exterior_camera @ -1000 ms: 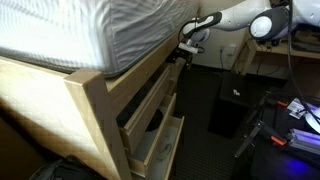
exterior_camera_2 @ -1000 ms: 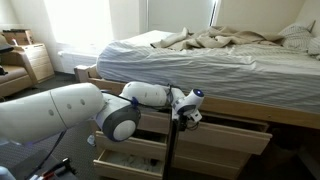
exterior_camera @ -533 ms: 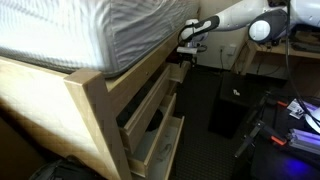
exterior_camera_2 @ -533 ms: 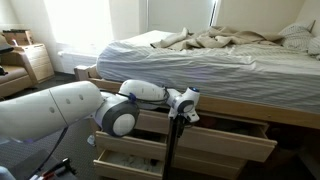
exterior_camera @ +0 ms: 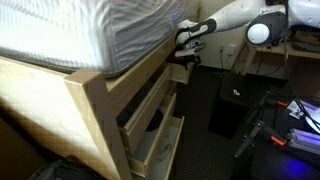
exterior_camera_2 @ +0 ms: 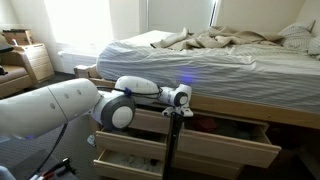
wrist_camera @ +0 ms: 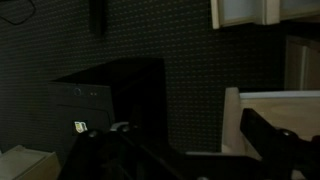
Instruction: Open both topmost drawers fully
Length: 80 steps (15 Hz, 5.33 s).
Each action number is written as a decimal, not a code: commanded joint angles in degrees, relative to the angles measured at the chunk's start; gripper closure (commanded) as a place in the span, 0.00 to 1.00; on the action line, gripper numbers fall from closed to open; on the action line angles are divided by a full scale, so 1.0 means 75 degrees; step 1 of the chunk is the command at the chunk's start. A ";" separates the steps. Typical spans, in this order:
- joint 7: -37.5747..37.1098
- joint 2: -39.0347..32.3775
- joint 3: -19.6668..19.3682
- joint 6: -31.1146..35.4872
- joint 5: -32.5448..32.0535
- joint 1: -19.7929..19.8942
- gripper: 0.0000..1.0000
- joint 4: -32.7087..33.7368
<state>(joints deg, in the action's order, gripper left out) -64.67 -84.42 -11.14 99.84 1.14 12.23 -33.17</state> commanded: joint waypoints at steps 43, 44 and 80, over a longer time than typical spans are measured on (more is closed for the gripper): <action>0.3175 0.1097 -0.0255 -0.3557 -0.0361 0.1051 0.00 -0.0088; 0.2857 0.1048 -0.0313 -0.3408 -0.0385 0.1053 0.00 0.0090; 0.0808 -0.0082 0.0388 0.0150 0.0066 0.1130 0.00 0.0641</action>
<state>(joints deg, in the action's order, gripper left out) -54.24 -85.18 -8.45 92.50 1.43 21.52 -21.63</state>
